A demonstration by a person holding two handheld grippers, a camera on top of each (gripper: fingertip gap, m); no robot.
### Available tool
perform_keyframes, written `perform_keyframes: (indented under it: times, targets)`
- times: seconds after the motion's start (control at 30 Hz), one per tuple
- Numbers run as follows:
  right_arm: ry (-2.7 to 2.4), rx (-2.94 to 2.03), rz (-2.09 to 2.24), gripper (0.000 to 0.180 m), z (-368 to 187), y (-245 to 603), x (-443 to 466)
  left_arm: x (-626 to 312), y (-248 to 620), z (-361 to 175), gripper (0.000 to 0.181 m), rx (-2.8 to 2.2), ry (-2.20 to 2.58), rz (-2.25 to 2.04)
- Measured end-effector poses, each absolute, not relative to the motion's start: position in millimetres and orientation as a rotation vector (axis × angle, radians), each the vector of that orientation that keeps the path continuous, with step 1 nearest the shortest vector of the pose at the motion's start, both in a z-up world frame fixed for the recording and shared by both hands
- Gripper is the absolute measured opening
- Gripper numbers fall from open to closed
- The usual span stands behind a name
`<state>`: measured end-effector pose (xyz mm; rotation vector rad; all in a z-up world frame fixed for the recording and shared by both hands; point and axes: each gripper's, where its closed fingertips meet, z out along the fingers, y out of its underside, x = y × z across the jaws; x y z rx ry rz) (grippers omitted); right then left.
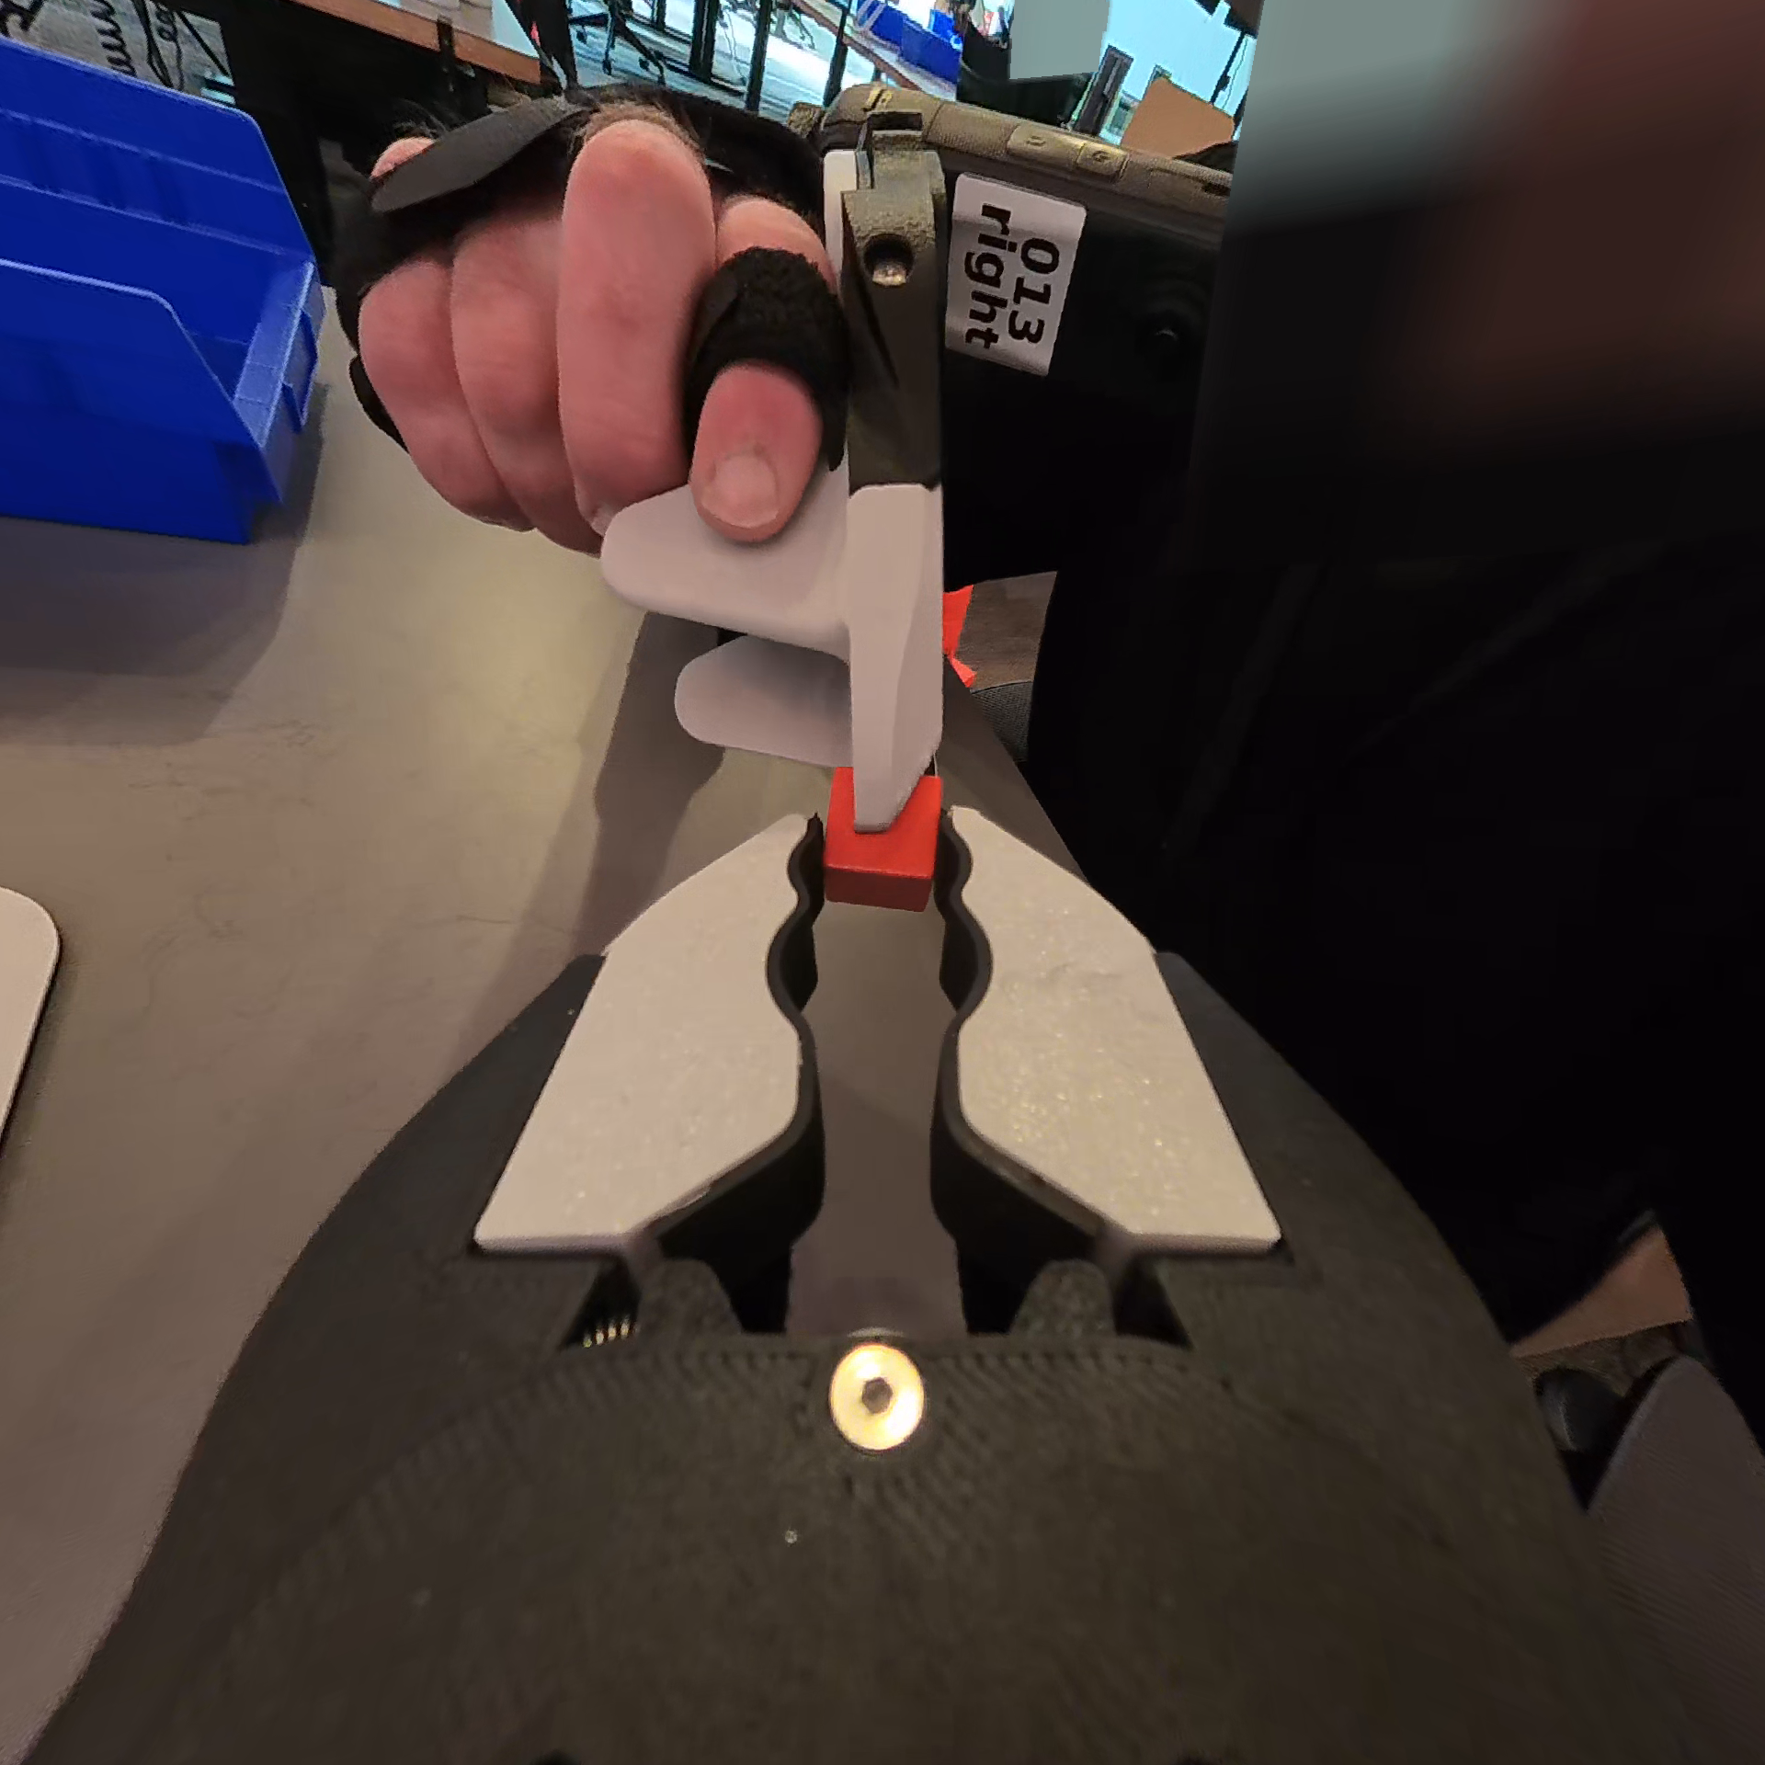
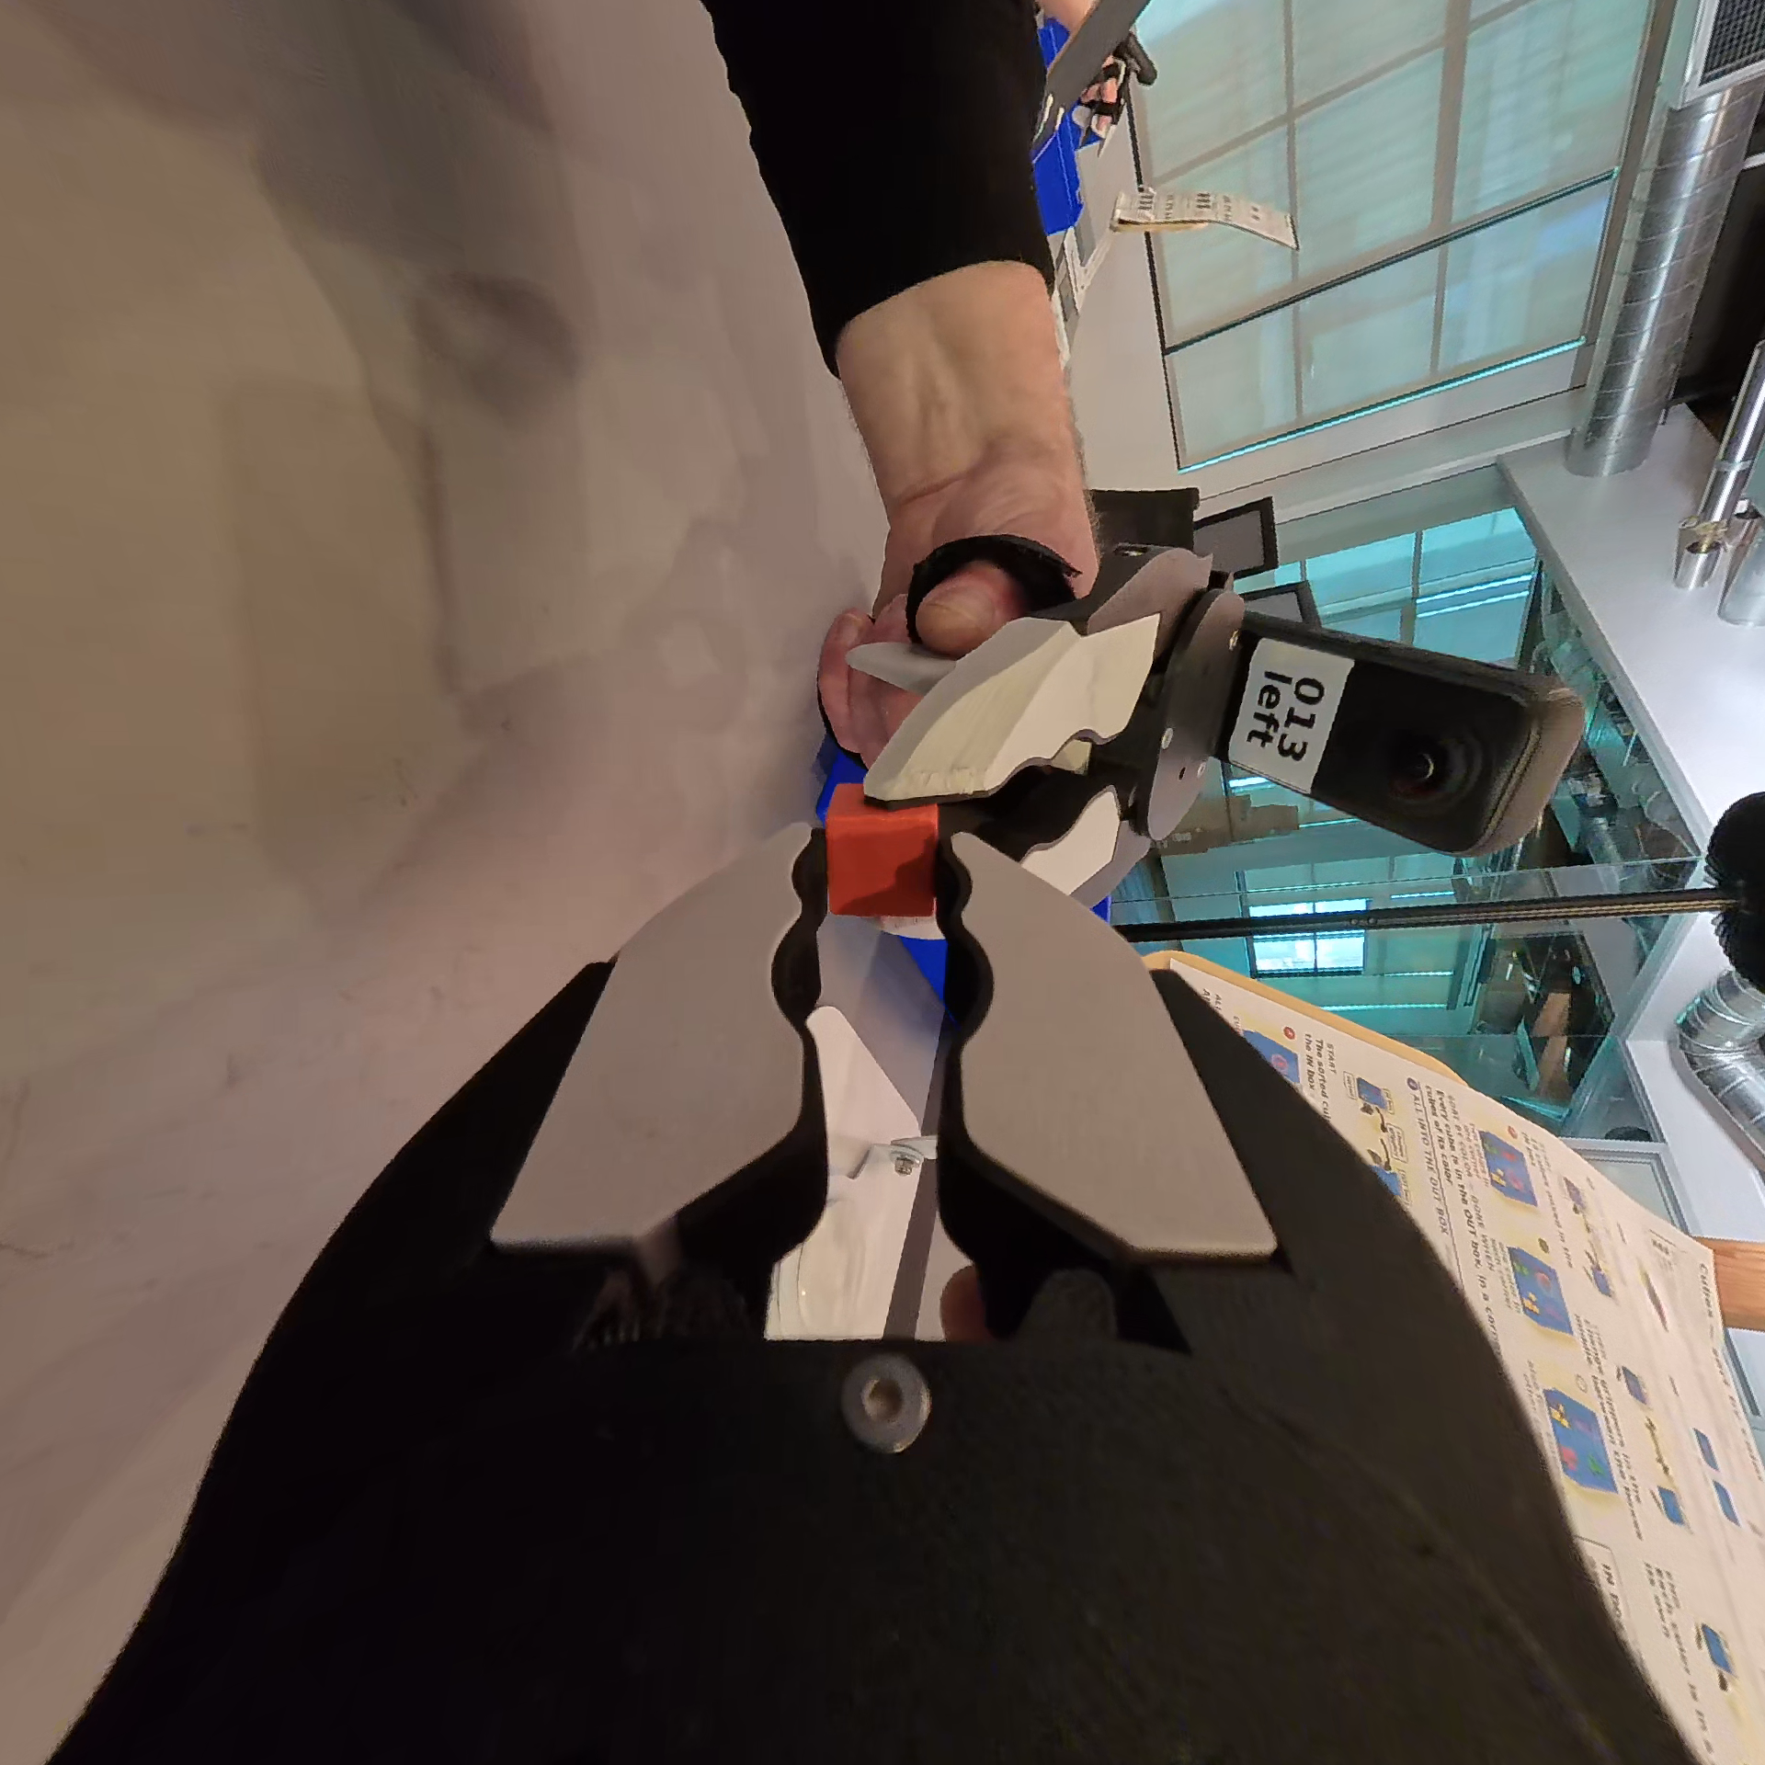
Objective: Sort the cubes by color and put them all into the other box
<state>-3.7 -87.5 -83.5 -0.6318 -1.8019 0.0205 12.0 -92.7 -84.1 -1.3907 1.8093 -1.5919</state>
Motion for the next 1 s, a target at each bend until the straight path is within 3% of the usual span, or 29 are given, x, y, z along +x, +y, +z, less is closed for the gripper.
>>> perform_keyframes:
  times: [0.37, 0.57, 0.63, 0.73, 1.0]
  targets:
    - [-1.815, -0.646, 0.023, 0.021, -85, -89, -4, 12, -95, -85, 0.022, -1.401, 1.789, -1.675]
    - [-1.782, -0.668, 0.019, 0.021, -70, -85, 6, 10, -82, -81, 0.035, -1.409, 1.759, -1.544]
    - [-1.775, -0.704, 0.007, 0.021, -62, -76, 17, 10, -75, -80, 0.028, -1.409, 1.749, -1.450]
    - [-1.731, -0.786, 0.012, 0.021, -43, -57, 46, 9, -67, -73, 0.000, -1.382, 1.710, -1.355]
    - [-1.626, -1.100, -0.022, 0.021, -5, -2, 162, 19, -67, -85, 0.000, -1.408, 1.784, -1.105]
